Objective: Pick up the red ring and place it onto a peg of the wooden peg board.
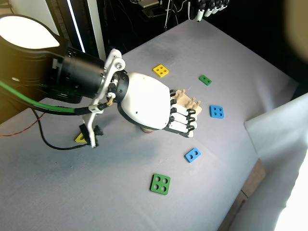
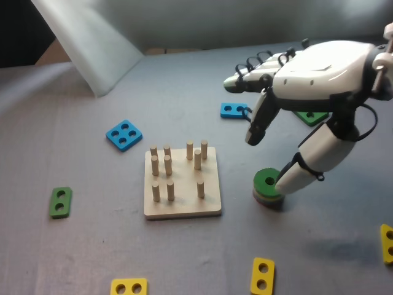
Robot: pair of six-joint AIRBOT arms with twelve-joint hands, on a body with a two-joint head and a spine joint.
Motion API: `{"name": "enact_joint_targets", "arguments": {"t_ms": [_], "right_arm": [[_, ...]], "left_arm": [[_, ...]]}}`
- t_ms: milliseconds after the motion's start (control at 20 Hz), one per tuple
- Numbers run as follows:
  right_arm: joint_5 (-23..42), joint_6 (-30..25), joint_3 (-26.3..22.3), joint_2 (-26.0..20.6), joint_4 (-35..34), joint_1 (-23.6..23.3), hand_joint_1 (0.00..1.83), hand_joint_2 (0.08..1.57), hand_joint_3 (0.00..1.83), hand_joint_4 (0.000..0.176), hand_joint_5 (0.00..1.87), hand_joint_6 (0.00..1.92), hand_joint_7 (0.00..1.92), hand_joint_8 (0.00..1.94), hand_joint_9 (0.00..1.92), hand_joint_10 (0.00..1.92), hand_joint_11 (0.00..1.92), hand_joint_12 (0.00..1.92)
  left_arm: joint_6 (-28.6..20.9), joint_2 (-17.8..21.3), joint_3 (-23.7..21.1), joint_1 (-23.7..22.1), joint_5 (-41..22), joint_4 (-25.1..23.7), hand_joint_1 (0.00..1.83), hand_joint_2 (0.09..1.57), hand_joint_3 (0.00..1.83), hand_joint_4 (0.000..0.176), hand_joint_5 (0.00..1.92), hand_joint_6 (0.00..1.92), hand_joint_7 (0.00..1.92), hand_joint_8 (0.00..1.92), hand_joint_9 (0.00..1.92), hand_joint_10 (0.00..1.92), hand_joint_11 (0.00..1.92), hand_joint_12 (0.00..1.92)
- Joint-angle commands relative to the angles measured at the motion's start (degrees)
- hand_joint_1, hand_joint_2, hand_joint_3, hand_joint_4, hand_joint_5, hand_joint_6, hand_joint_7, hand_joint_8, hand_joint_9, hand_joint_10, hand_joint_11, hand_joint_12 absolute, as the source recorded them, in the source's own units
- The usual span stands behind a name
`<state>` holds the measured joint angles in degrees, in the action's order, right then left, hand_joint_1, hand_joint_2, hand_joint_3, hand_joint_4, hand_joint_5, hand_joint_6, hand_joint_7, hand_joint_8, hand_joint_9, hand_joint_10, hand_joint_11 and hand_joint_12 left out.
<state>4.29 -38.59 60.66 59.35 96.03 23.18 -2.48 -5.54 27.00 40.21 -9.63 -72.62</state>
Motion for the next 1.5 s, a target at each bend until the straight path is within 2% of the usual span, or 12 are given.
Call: {"name": "enact_joint_targets", "arguments": {"t_ms": [0,100,200,300,450,600,700,800,900,1000,1050,1450], "right_arm": [[-0.6,0.1,0.5,0.2,-0.7,-0.3,0.77,0.76,0.0,0.054,0.85,0.0,0.0,0.0,0.0,0.0,0.0,0.28],[-1.0,0.1,1.9,1.4,-0.7,0.3,0.77,0.77,0.0,0.059,0.85,0.0,0.0,0.0,0.0,0.0,0.0,0.27],[-1.5,0.5,2.9,2.3,-0.7,1.0,0.8,0.77,0.0,0.05,0.86,0.0,0.0,0.0,0.0,0.0,0.0,0.21],[-2.0,2.7,3.4,3.0,-0.7,1.8,0.8,0.77,0.0,0.066,0.87,0.0,0.02,0.0,0.0,0.0,0.0,0.31],[-2.0,3.8,3.9,3.5,-0.7,2.8,0.76,0.79,0.0,0.066,0.84,0.0,0.01,0.0,0.0,0.0,0.0,0.2],[-2.1,3.9,5.1,4.5,-0.7,3.5,0.72,0.79,0.0,0.067,0.84,0.0,0.04,0.0,0.0,0.0,0.0,0.28],[-2.1,3.9,5.8,5.0,-0.7,3.9,0.7,0.81,0.01,0.047,0.84,0.0,0.06,0.01,0.0,0.0,0.0,0.26],[-2.1,3.9,6.5,5.7,-0.7,4.2,0.71,0.83,0.01,0.021,0.82,0.01,0.07,0.0,0.0,0.0,0.0,0.04],[-2.1,4.0,7.2,6.5,-0.7,4.4,0.71,0.83,0.0,0.018,0.82,0.0,0.06,0.0,0.01,0.0,0.0,0.16],[-2.1,4.1,8.1,7.4,-0.7,4.6,0.71,0.82,0.0,0.025,0.83,0.0,0.08,0.0,0.01,0.0,0.0,0.24],[-2.1,4.2,8.4,7.7,-0.7,4.8,0.71,0.8,0.0,0.041,0.84,0.0,0.1,0.0,0.02,0.0,0.0,0.23],[-2.1,4.9,8.7,8.8,-0.7,5.5,0.72,0.81,0.0,0.035,0.83,0.0,0.08,0.0,0.03,0.01,0.0,0.13]], "left_arm": [[0.2,0.3,-0.1,-0.4,-0.3,0.3,0.83,1.46,0.0,0.176,1.35,1.92,1.62,1.92,1.71,1.92,1.83,1.92],[0.2,0.3,-0.1,-0.4,-0.3,0.3,0.86,1.45,0.0,0.176,1.34,1.92,1.63,1.92,1.72,1.92,1.83,1.92],[0.2,0.3,-0.1,-0.4,-0.3,0.3,0.9,1.43,0.0,0.176,1.33,1.92,1.62,1.92,1.72,1.92,1.83,1.92],[0.2,0.3,-0.1,-0.4,-0.4,0.4,0.89,1.44,0.0,0.176,1.32,1.92,1.61,1.92,1.71,1.92,1.82,1.92],[0.2,0.3,-0.1,-0.4,-0.4,0.4,0.89,1.44,0.0,0.176,1.31,1.92,1.6,1.92,1.7,1.92,1.81,1.92],[0.2,0.3,-0.1,-0.4,-0.4,0.4,0.9,1.44,0.0,0.176,1.32,1.92,1.62,1.92,1.71,1.92,1.82,1.92],[0.2,0.3,0.0,-0.4,-0.4,0.3,0.91,1.43,0.0,0.176,1.33,1.92,1.62,1.92,1.71,1.92,1.82,1.92],[0.2,0.3,0.0,-0.4,-0.4,0.3,0.89,1.43,0.0,0.176,1.33,1.92,1.61,1.92,1.7,1.92,1.81,1.92],[0.2,0.3,0.0,-0.4,-0.4,0.3,0.9,1.43,0.0,0.176,1.33,1.92,1.61,1.92,1.71,1.92,1.81,1.92],[0.2,0.3,0.0,-0.4,-0.4,0.3,0.9,1.43,0.0,0.176,1.33,1.92,1.61,1.92,1.71,1.92,1.81,1.92],[0.2,0.3,0.0,-0.4,-0.4,0.3,0.89,1.44,0.0,0.176,1.33,1.92,1.61,1.92,1.7,1.92,1.82,1.92],[0.2,0.4,-0.1,-0.4,-0.4,0.4,0.89,1.44,0.0,0.176,1.33,1.92,1.61,1.92,1.71,1.92,1.82,1.92]]}}
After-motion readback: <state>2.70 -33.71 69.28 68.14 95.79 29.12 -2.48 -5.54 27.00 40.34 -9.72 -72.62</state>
